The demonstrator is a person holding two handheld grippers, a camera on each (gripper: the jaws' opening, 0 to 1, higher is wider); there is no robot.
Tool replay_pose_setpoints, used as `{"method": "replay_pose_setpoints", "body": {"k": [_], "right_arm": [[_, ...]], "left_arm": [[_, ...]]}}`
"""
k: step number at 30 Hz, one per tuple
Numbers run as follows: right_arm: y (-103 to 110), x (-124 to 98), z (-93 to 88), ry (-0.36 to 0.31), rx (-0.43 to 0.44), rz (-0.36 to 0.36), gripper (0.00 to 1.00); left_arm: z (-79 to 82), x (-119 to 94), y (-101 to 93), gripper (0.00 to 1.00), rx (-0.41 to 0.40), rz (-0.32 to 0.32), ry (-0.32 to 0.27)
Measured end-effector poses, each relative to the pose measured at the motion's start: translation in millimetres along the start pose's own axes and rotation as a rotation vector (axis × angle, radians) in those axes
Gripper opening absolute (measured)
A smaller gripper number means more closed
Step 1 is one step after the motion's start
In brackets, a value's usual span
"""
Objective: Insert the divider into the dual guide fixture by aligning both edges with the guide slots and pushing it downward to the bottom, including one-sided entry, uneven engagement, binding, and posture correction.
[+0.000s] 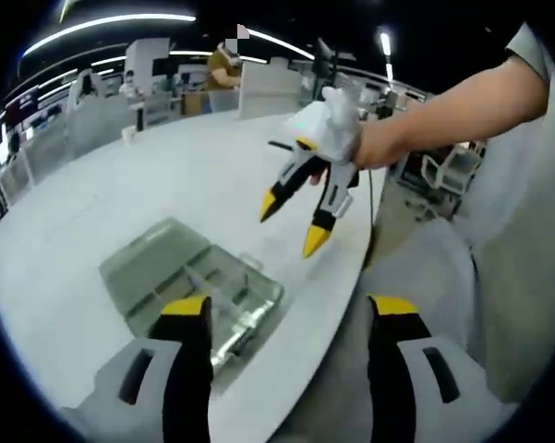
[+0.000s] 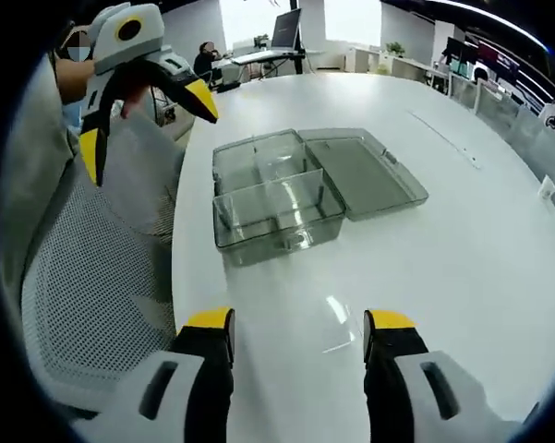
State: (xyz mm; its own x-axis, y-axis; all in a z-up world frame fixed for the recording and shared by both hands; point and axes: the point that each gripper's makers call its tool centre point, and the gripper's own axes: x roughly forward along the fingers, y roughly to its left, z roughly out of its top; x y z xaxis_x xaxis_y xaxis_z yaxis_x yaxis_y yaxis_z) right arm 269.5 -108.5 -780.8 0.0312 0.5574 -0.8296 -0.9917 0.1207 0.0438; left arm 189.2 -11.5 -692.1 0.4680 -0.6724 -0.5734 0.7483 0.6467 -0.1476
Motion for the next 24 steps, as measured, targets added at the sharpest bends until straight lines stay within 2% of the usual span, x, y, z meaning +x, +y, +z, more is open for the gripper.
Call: {"method": "replay_pose_setpoints", "body": {"k": [20, 24], "right_arm": [[-12.3, 18.8, -16.5, 0.113, -0.096, 0.017, 0.45], [-12.6, 20.3, -15.2, 0.112, -0.102, 0.023, 0.43]], "left_arm": [[-4.7, 0.7, 4.6, 0.7, -0.007, 0.005, 0.011], [-5.3, 0.8, 4.9, 0.7, -0.009, 0.005, 0.014]]}}
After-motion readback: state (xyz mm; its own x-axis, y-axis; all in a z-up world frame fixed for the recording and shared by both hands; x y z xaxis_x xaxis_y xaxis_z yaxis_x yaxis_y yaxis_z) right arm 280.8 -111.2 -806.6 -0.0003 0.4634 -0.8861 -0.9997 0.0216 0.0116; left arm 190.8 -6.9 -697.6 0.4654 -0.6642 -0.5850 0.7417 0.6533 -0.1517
